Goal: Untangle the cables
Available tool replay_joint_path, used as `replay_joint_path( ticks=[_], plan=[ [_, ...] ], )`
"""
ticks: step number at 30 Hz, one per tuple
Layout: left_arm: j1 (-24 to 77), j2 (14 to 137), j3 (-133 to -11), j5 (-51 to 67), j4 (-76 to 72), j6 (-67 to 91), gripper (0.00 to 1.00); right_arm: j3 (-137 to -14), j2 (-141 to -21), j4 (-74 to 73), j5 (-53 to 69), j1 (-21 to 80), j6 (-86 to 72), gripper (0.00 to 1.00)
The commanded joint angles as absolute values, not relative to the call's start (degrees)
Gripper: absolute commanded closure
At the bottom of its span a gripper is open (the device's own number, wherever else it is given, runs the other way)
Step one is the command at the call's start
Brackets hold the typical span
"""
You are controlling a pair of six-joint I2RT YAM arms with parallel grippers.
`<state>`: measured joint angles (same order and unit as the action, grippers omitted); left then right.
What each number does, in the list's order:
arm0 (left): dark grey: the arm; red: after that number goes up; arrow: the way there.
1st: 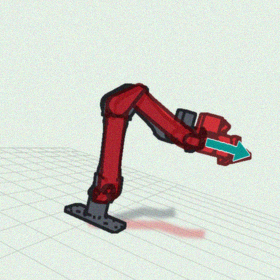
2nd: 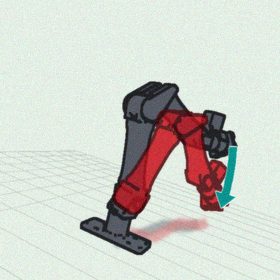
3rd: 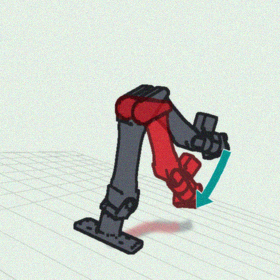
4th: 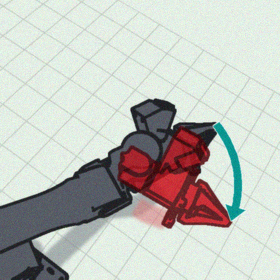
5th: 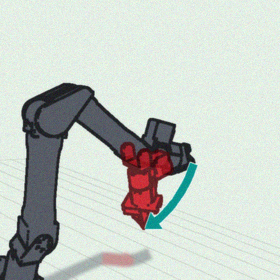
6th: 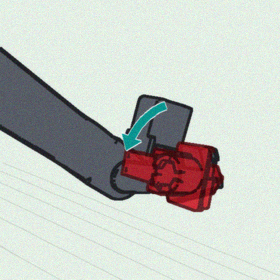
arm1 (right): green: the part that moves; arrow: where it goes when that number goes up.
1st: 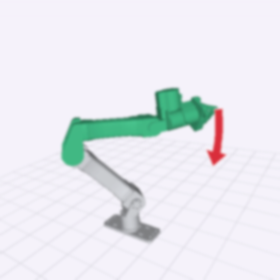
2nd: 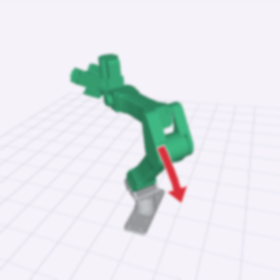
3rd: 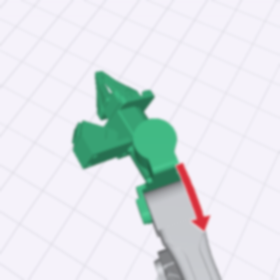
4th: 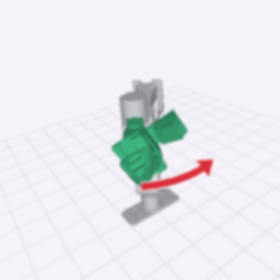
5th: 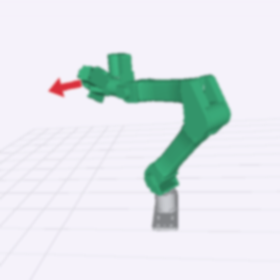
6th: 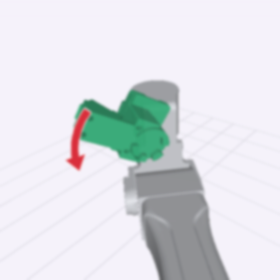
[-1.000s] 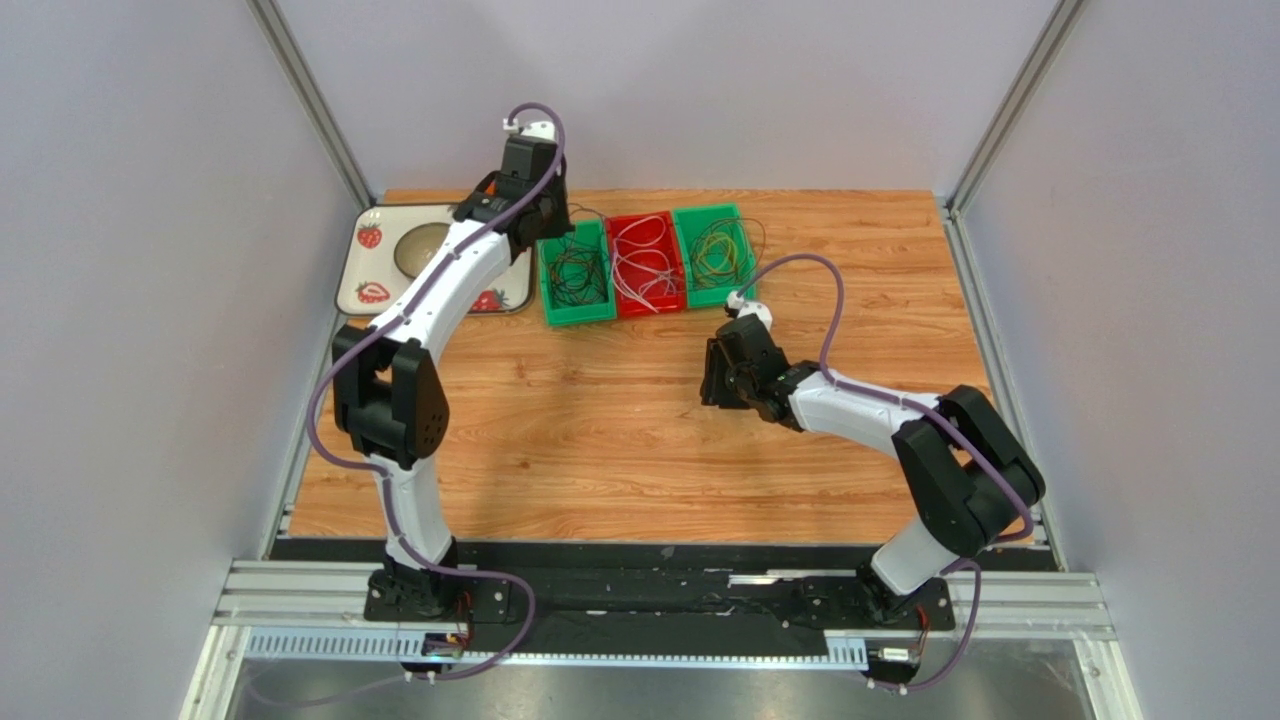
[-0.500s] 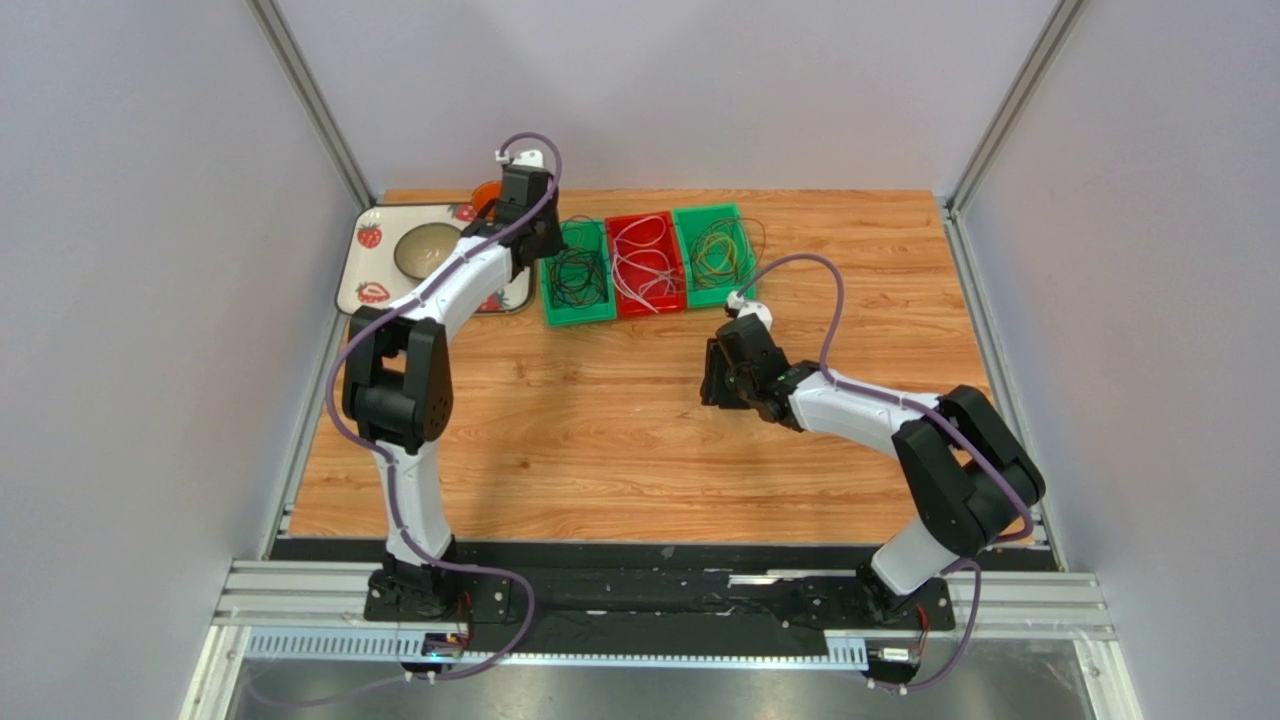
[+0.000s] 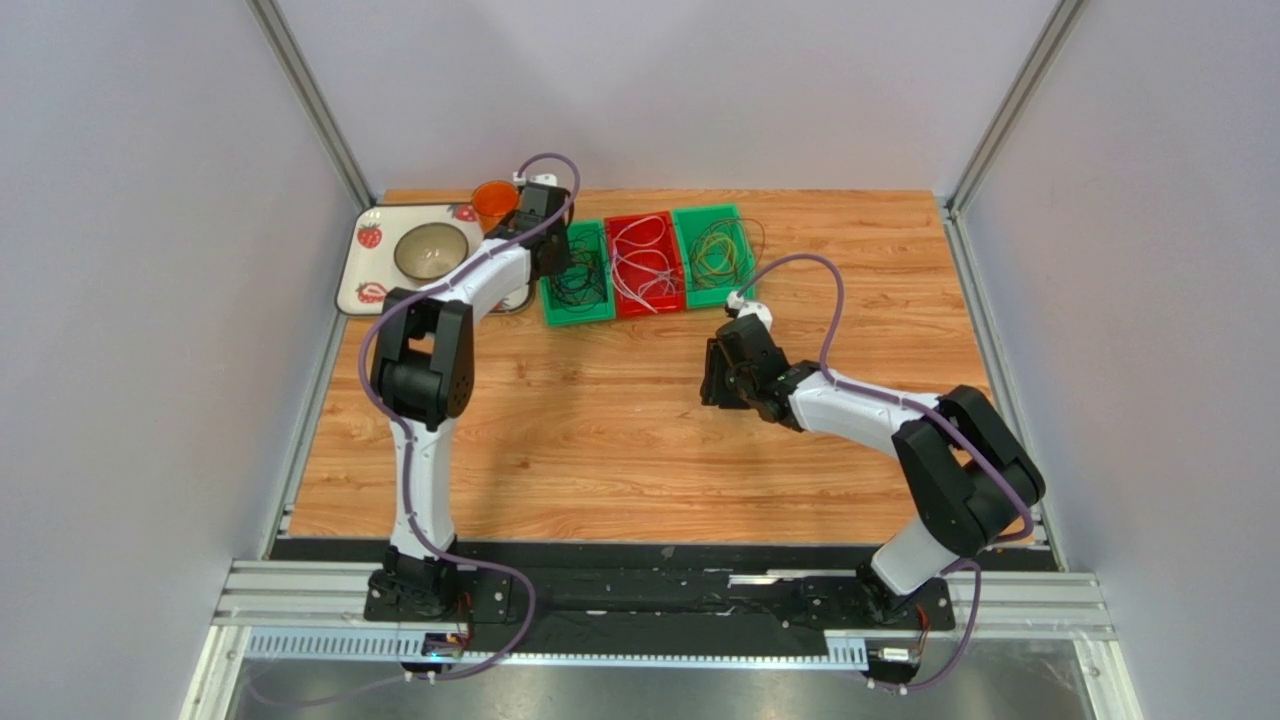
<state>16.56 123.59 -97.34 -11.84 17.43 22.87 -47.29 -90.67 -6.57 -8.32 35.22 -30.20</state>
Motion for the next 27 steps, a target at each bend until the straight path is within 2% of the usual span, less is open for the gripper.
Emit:
replay_joint_path(
  ticks=[1,4,10,14,20,27],
  plan=[
    [18.27,126.29,-103.70,-17.22,19.68,21.36,1.00,-48.69,-90.53,-5.19,-9.32,35.59,-30.50,0.57],
    [19.07,130.51,-110.46,-18.99,25.55,20.30,0.85,-48.87,-90.62,-5.27,-9.40,35.51,-30.50,0.57],
    [20.56,135.08,-119.60,-21.88,33.30,18.81,0.68,-48.78,-90.70,-5.19,-9.40,35.42,-30.50,0.58],
    [20.92,138.51,-125.07,-21.63,39.28,19.77,0.65,-48.95,-90.70,-5.36,-9.49,35.42,-30.59,0.58],
    [20.92,131.86,-119.10,-22.84,37.70,20.65,0.60,-48.78,-90.70,-5.27,-9.49,35.51,-30.59,0.58],
    [20.92,126.13,-118.30,-23.12,39.99,19.78,0.55,-48.87,-90.70,-5.27,-9.58,35.51,-30.67,0.58]
  ],
)
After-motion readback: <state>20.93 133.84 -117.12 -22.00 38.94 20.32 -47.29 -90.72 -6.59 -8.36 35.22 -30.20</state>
